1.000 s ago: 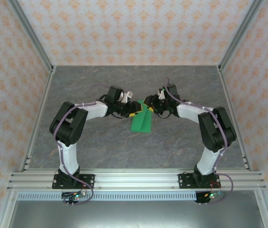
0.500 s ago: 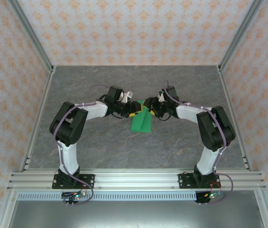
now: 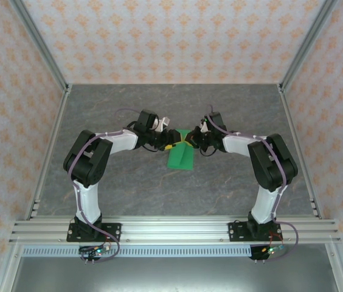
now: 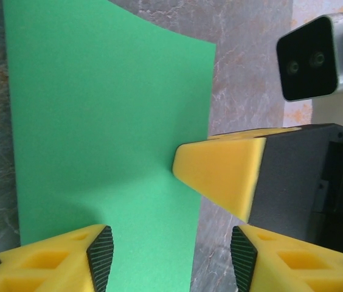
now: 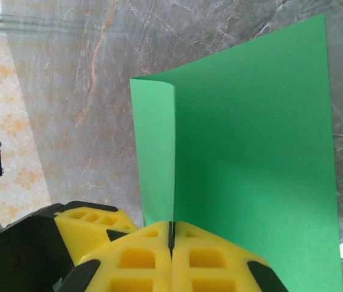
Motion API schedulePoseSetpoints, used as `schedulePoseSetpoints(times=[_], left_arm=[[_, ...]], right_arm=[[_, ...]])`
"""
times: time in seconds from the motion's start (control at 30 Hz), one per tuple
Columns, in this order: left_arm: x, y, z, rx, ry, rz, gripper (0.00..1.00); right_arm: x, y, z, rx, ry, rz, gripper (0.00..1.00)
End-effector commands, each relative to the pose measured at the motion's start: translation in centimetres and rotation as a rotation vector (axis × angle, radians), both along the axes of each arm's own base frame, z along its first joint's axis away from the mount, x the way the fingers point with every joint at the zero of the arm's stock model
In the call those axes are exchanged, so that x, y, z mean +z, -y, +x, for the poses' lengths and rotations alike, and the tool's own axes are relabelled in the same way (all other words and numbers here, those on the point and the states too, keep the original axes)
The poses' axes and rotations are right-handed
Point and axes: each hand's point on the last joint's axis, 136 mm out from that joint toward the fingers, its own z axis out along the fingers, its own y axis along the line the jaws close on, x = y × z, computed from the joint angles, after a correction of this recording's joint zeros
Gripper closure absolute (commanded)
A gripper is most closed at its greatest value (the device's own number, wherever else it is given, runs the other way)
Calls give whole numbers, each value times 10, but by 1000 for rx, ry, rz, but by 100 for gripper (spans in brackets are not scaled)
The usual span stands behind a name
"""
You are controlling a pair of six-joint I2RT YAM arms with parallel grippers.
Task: Fold a paper plane with a square sheet of paper (fold left side to right side)
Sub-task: First fold in half a square sheet of paper at the center of the table.
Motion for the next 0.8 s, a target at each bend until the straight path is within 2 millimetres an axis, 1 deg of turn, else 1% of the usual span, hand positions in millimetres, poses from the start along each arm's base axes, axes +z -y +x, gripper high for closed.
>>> schedulePoseSetpoints(times=[0.0, 0.13, 0.23, 0.33, 0.43, 0.47, 0.5, 0.63, 0.77], left_arm=[[25, -10, 5, 25, 69, 68, 40], [13, -30, -1, 61, 54, 199, 38], [5, -35, -4, 65, 36, 234, 38], [-2, -35, -4, 60, 7, 245, 37], [-9, -34, -1, 50, -19, 270, 38], [-7, -33, 1, 49, -14, 267, 38], [-16, -31, 1, 43, -32, 277, 39], [-21, -26, 6, 33, -38, 286, 40], [-29, -21, 8, 17, -56, 309, 43]], right_arm=[[-5, 5, 8, 24, 28, -88, 96], [-16, 15, 10, 39, 17, -164, 95], [-22, 19, 11, 47, 16, -195, 95], [-25, 20, 12, 53, 9, -208, 94], [-29, 24, 11, 45, 5, -232, 93], [-29, 24, 12, 43, 8, -230, 93], [-30, 24, 11, 45, 6, -228, 93], [-30, 24, 11, 45, 5, -228, 92], [-31, 25, 12, 44, 5, -235, 91]])
